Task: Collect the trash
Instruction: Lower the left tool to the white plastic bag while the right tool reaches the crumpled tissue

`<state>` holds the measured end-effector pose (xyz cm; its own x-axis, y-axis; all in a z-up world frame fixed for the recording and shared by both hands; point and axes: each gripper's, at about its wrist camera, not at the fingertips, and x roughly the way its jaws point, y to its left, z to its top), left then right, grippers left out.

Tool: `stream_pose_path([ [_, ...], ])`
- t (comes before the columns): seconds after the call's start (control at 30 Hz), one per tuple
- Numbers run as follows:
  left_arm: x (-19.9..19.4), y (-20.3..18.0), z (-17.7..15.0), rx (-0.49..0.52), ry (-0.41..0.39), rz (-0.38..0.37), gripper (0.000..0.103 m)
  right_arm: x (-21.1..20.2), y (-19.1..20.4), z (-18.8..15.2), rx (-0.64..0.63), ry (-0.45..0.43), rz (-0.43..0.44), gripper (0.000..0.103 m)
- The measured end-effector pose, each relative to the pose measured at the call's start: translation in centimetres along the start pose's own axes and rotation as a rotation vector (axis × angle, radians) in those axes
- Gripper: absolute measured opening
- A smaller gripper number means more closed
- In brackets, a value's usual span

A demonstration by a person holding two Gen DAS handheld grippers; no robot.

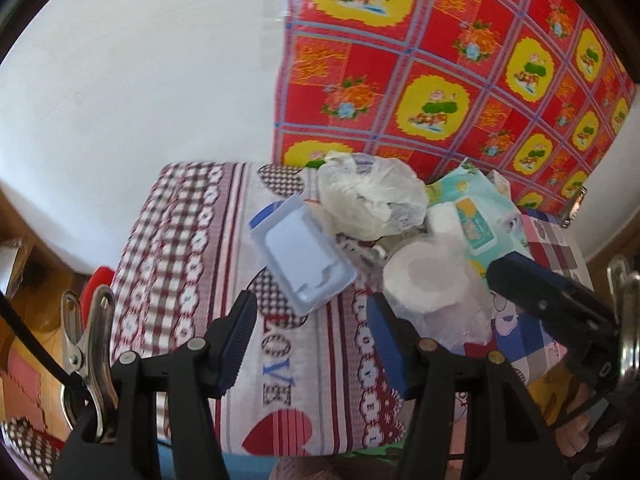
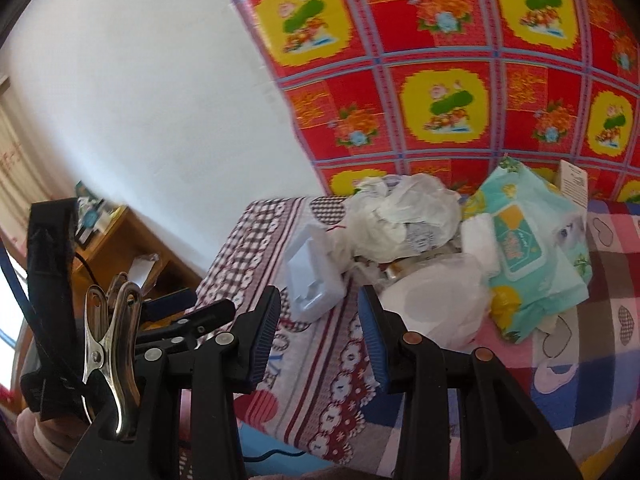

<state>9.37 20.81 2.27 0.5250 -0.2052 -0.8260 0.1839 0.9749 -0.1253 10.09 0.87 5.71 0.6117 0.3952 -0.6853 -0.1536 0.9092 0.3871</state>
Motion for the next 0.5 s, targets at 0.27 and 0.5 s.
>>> stream_pose_path([
  [0.27,1.3,-2.1,2.8,0.063,0.005,-0.032,0.06,0.6,-1.8,1.4,0.05,-0.015,-0.038,0.041],
  [0.5,2.4,-4.3,5.5,0.077,-0.011,-0.032,0.06,1.5,-3.6,3.7,0.05,-0.013,-0.032,0.041],
])
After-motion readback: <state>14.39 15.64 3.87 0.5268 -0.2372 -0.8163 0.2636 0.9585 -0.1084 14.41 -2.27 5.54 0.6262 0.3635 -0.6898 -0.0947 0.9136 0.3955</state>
